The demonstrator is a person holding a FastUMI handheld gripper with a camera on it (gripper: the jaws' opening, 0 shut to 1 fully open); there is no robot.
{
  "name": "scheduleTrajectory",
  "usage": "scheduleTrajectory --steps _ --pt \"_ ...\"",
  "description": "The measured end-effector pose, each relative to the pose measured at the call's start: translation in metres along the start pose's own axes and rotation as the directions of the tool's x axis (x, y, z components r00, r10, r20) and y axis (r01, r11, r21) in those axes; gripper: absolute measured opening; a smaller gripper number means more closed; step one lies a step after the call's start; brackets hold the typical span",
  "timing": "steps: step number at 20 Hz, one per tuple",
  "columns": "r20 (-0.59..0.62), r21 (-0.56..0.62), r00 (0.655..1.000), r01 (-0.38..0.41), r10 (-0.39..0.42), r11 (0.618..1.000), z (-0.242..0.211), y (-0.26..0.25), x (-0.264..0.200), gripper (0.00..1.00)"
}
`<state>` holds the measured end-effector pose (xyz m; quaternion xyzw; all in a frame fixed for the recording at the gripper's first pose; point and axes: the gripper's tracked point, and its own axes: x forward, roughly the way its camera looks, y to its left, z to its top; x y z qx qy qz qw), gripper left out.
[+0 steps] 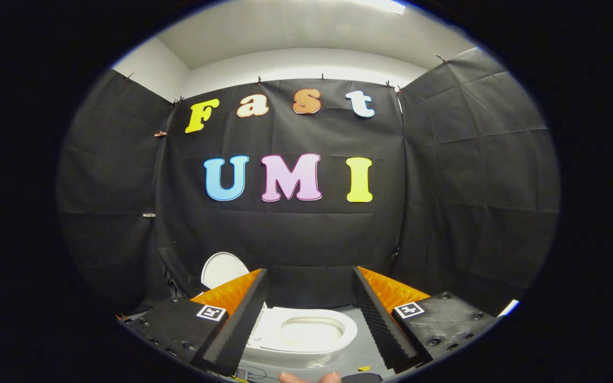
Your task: Open the toilet lid.
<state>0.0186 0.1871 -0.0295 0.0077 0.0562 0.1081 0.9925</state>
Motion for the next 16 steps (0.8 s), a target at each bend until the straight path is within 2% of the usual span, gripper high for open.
scheduleTrajectory --steps 16 --pt "-0.01 -0.001 1.0 -0.012 0.012 1.0 -0.0035 -0.0091 0.001 0.98"
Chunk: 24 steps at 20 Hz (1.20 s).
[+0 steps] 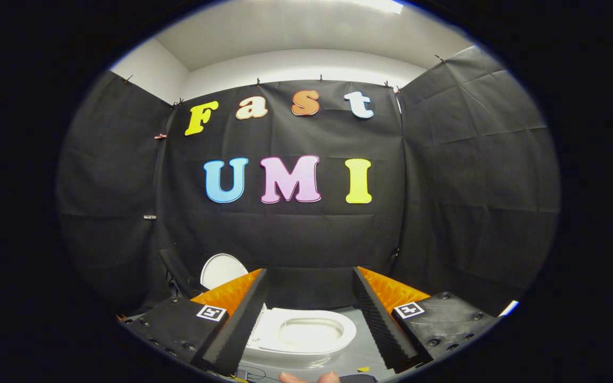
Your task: Open the toilet lid.
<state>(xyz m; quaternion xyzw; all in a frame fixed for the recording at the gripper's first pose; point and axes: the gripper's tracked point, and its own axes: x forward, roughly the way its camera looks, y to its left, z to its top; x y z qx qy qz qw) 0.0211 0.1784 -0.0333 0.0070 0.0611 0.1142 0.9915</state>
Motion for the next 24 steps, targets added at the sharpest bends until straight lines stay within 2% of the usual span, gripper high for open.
scheduleTrajectory --steps 24 --pt "-0.01 0.009 1.0 -0.015 0.015 1.0 -0.0014 0.0035 -0.0012 0.98"
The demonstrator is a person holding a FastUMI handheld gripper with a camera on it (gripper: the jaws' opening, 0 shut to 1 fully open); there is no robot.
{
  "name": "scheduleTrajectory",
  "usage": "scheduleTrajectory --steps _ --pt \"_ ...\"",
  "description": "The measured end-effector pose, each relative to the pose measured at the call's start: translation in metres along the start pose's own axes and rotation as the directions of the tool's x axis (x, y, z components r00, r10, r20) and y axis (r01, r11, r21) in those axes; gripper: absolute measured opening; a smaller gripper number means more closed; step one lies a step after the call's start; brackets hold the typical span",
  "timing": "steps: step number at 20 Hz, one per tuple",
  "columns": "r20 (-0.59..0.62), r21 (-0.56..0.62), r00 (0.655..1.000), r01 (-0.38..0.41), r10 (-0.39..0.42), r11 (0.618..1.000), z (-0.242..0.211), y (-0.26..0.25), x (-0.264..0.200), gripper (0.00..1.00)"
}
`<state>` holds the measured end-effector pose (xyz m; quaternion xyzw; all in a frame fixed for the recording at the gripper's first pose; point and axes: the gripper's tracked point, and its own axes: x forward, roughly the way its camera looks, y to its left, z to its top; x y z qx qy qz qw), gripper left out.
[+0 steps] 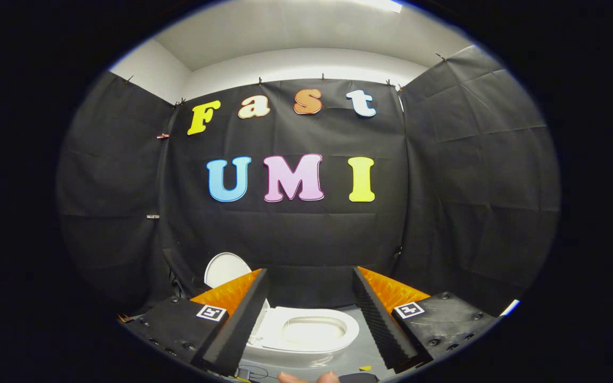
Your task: Open the toilet lid.
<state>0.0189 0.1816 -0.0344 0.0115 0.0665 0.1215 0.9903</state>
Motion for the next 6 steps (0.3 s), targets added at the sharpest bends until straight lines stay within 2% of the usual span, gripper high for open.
scheduleTrajectory --steps 6 --pt "-0.006 -0.003 1.0 -0.002 0.002 1.0 -0.0007 0.0005 -0.0006 0.98"
